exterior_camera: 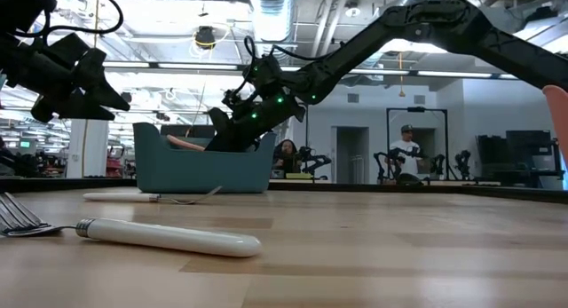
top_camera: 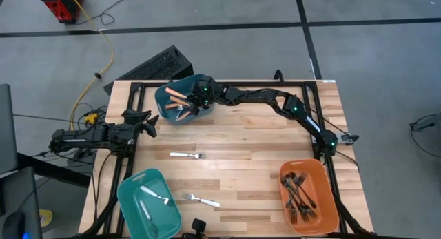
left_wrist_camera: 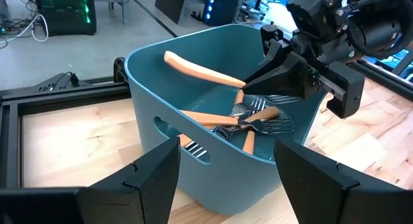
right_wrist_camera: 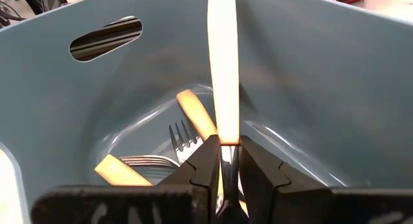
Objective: Sort silverware by color (type)
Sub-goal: Put the orange fork into the blue bin, then put the white fork into the green bin
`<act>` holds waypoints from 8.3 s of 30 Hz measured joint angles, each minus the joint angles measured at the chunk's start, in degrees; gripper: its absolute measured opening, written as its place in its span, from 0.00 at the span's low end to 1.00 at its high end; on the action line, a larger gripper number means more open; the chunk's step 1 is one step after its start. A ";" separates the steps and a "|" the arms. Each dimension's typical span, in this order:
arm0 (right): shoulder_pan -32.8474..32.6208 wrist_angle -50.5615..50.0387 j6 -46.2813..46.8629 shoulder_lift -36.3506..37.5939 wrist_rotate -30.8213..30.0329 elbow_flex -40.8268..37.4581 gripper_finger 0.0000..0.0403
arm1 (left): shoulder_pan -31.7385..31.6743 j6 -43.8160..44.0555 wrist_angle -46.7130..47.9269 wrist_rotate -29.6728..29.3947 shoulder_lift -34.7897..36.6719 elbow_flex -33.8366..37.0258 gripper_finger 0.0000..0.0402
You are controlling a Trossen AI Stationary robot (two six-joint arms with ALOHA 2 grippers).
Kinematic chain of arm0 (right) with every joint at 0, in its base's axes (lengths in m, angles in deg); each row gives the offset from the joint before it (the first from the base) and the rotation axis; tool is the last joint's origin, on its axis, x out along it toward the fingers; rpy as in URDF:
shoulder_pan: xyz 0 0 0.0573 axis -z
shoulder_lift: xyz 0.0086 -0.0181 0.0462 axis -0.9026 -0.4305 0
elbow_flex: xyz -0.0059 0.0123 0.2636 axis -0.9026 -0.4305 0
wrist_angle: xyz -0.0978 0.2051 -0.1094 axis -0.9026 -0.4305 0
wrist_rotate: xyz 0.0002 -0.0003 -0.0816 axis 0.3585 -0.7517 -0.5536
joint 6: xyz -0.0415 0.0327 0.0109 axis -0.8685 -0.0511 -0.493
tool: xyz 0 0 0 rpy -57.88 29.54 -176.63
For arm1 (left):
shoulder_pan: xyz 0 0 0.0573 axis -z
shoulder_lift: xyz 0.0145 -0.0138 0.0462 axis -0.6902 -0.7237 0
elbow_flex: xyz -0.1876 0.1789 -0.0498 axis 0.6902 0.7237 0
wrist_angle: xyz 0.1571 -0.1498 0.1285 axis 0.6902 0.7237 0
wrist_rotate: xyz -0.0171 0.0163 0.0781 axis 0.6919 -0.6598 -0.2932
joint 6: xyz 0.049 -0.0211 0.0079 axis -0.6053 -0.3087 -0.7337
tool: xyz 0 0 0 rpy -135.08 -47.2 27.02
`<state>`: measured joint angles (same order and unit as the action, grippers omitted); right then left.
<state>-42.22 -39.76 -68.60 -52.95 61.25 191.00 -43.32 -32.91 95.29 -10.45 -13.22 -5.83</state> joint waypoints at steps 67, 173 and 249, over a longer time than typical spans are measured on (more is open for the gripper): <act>-0.31 0.33 0.00 0.22 -0.04 0.00 0.48 | 0.01 0.00 -0.04 0.03 0.00 0.00 0.58; -33.25 -31.89 12.23 71.73 -25.64 -57.25 0.47 | 0.02 -0.33 -0.02 0.13 -0.02 0.00 0.58; -29.29 28.14 9.18 31.63 -25.51 -58.86 0.65 | 0.00 0.57 0.37 -1.12 0.00 -0.02 0.58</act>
<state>-71.51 -11.62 -59.42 -21.32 35.74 132.14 -43.33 -32.34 95.66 -11.58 -13.22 -5.85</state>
